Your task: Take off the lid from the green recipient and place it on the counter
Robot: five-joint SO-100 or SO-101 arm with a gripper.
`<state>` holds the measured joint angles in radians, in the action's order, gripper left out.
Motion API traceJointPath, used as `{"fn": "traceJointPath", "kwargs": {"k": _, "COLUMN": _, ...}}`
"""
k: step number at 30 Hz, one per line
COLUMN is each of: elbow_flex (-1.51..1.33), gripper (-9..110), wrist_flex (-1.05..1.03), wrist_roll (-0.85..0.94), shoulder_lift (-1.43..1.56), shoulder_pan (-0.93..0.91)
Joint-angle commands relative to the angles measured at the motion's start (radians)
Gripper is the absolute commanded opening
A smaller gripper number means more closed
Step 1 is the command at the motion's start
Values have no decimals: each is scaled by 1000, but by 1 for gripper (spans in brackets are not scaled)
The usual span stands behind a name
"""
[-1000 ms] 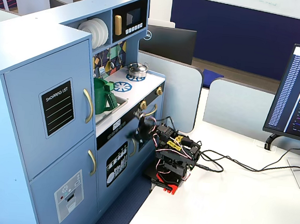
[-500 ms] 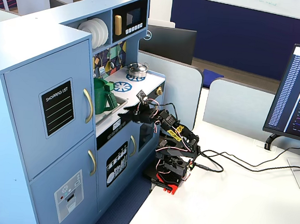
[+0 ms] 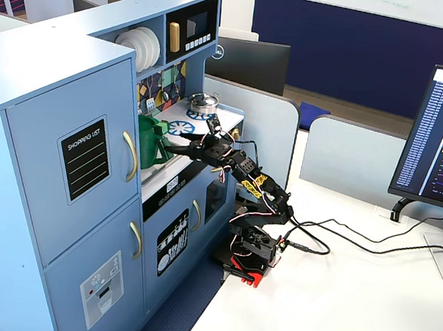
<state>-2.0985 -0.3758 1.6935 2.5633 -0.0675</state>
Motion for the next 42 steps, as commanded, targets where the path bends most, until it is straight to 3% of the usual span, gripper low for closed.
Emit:
{"fn": "traceJointPath", "kwargs": {"k": 1, "elbow_flex": 132, "gripper": 36, "wrist_flex": 67, "wrist_roll": -18, "shoulder_lift": -86, "shoulder_pan": -28}}
{"fn": "traceJointPath", "kwargs": {"k": 18, "elbow_flex": 405, "gripper": 33, "wrist_flex": 115, "wrist_roll": -2, "shoulder_lift": -359, "shoulder_pan": 29}}
{"fn": "traceJointPath", "kwargs": {"k": 42, "elbow_flex": 408, "gripper": 26, "wrist_flex": 51, "wrist_roll": -34, "shoulder_lift": -376, "shoulder_pan": 5}}
